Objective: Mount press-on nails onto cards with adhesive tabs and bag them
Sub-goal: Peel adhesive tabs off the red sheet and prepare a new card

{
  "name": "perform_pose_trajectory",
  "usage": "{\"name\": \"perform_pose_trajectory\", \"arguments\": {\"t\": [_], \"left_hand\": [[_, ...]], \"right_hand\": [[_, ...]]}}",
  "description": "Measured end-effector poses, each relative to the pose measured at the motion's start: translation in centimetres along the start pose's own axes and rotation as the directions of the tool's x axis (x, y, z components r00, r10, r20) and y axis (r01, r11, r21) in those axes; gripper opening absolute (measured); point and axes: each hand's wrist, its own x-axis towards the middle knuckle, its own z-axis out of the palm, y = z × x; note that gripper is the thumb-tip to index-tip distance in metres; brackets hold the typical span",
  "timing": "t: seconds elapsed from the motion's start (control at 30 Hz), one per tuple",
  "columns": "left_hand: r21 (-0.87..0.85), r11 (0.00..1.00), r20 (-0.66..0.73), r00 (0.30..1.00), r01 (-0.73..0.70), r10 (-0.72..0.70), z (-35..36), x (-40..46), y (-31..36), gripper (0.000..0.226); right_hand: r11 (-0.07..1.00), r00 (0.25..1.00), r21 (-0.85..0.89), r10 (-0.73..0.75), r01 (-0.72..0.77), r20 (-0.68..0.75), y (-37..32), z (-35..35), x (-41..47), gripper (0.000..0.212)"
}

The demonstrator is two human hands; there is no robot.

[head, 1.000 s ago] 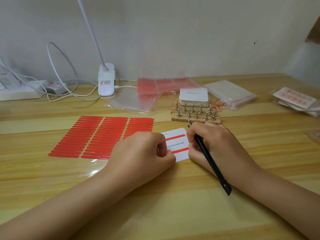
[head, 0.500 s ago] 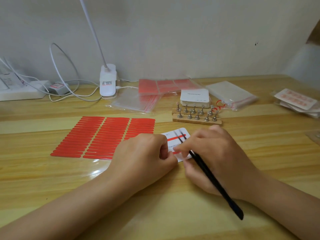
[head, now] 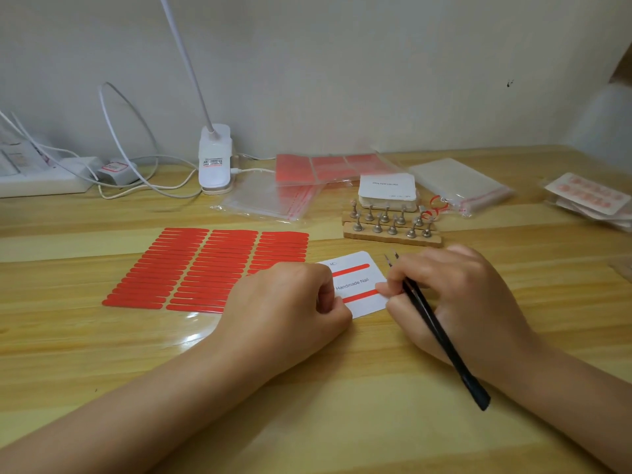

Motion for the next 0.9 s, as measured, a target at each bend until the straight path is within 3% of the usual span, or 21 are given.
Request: {"name": "perform_pose_trajectory", "arguments": {"t": [0.2,0.33,0.4,0.47,0.57,0.77,0.9], "left_hand": [[0.039,0.999,-0.05,0.998,-0.028,0.03,-0.3,-0.3,-0.2,0.024],[0.029,0.976,-0.081,0.973,-0.216,0.218,-0.6,-0.3,0.3,0.004],[0.002,0.94,-0.09,0.936,-0.341,0.339,-0.5,-0.3,0.4,0.026],[0.002,0.92,-0.054,0.918,-0.393,0.392,-0.4,-0.4,0.5,0.034],[0.007,0.92,0.002,0.92,-0.392,0.392,-0.5,-0.5,0.1,0.031],[0.008,0.943,-0.041,0.942,-0.333,0.333,-0.8,-1.0,-0.7,0.01],[0.037,0.955,-0.055,0.953,-0.295,0.297,-1.2,-1.3,-1.1,0.012]], "right_hand": [[1.0,1.0,-0.001,0.026,-0.026,0.001,0.1,0.0,0.0,0.005],[1.0,1.0,0.001,0.018,-0.018,-0.003,0.0,0.0,0.1,0.004],[1.0,1.0,-0.003,0.006,-0.006,-0.006,0.0,-0.1,0.1,0.006],[1.0,1.0,-0.002,0.004,-0.004,-0.006,0.0,-0.1,0.1,0.012],[1.0,1.0,-0.015,0.003,-0.003,-0.007,0.0,-0.2,0.1,0.016],[0.998,1.0,-0.065,0.006,-0.005,0.008,-0.2,-0.3,0.0,0.001],[0.997,1.0,-0.074,0.0,0.001,0.011,-0.2,-0.5,0.0,0.001]]}}
